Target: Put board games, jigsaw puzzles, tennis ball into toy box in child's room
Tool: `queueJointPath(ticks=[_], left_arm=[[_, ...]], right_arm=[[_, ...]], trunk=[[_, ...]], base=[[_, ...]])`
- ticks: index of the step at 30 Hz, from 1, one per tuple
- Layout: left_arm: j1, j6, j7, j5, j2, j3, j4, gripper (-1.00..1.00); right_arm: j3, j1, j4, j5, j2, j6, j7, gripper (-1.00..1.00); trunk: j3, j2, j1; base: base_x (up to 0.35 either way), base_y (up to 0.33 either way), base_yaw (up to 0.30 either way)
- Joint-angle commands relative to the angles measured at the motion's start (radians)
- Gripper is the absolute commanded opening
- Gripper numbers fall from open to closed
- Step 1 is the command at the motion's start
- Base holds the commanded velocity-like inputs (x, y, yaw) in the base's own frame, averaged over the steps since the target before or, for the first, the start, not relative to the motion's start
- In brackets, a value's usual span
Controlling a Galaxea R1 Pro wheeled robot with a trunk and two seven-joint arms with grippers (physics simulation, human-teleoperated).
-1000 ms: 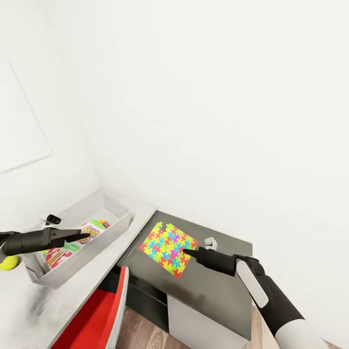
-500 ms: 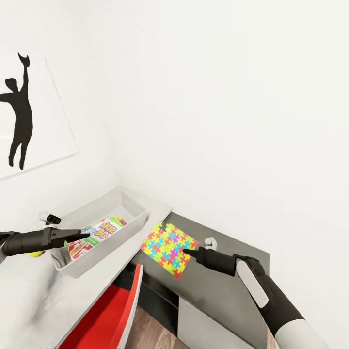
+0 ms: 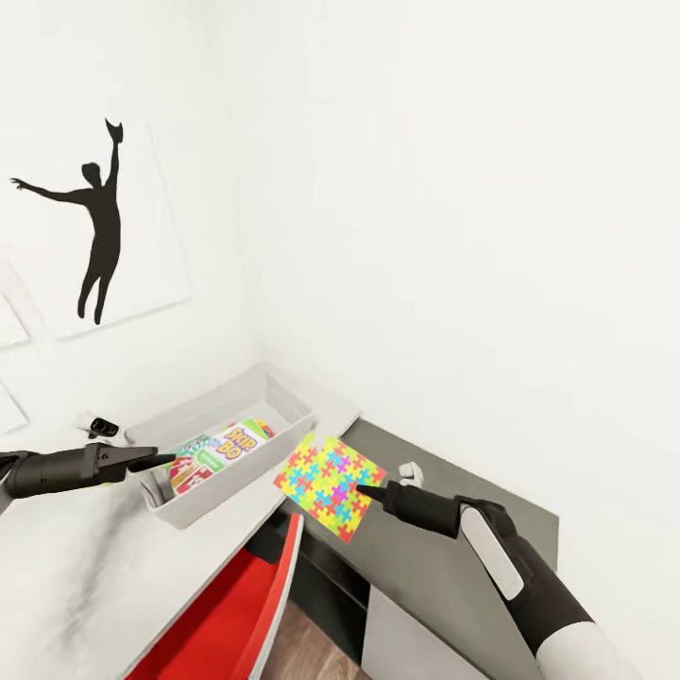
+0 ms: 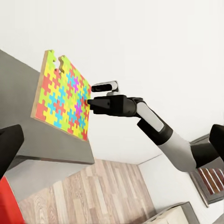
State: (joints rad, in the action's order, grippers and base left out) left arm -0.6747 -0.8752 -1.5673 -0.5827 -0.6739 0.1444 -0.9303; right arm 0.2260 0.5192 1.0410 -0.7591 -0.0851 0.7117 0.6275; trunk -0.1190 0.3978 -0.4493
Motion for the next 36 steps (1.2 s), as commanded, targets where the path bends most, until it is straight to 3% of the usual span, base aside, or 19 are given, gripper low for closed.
queueJointPath(ticks=[1, 15, 36], left_arm=[[-0.002, -0.010, -0.003, -0.003, -0.001, 0.004, 0.001, 1.00], [-0.002, -0.010, -0.003, -0.003, -0.001, 0.003, 0.001, 1.00], [-0.002, -0.009, -0.003, -0.003, -0.001, 0.000, 0.001, 1.00]], right_arm=[[0.001, 0.001, 0.001, -0.005, -0.001, 0.005, 0.000, -1.00], [0.000, 0.001, -0.004, -0.006, -0.001, 0.006, 0.001, -1.00], [0.000, 0.002, -0.004, -0.006, 0.011, -0.009, -0.012, -1.00]], trunk=[[-0.001, 0.002, -0.001], [0.017, 0.002, -0.001], [0.018, 0.002, -0.001]], base=[[0.000, 0.000, 0.187], [0.000, -0.072, 0.162], [0.000, 0.036, 0.006]])
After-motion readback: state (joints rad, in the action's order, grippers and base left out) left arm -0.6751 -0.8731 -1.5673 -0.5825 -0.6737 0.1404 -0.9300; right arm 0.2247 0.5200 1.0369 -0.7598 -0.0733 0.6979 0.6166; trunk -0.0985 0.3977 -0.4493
